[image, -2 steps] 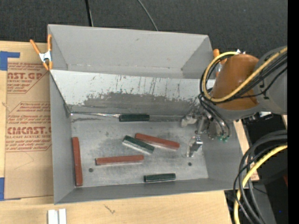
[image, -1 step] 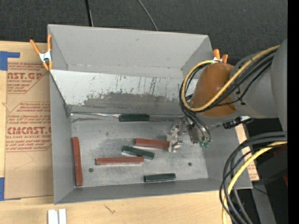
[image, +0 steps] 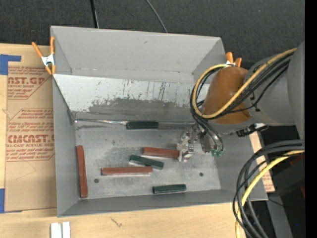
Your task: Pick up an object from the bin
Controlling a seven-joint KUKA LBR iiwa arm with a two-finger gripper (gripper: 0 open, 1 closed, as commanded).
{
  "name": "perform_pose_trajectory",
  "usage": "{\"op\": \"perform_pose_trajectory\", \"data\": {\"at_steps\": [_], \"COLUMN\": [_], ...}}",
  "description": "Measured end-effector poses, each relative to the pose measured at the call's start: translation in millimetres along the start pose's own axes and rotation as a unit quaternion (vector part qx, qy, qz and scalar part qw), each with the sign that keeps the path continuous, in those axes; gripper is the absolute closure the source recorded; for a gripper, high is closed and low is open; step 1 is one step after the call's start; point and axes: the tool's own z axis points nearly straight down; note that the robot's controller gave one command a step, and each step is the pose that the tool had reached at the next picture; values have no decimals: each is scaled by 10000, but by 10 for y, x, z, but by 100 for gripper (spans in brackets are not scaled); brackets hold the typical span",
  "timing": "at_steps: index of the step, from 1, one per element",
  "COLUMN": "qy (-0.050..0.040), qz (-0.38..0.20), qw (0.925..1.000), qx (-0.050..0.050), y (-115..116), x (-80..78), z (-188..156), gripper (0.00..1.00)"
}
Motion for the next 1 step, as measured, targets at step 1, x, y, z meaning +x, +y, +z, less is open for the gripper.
{"op": "perform_pose_trajectory", "data": {"at_steps": [1], "qy": [5], "qz": [-81], "qw": [10000], "qx": [-5], "y": [-19], "x": [-148], "z": [-2000], "gripper": [100]}}
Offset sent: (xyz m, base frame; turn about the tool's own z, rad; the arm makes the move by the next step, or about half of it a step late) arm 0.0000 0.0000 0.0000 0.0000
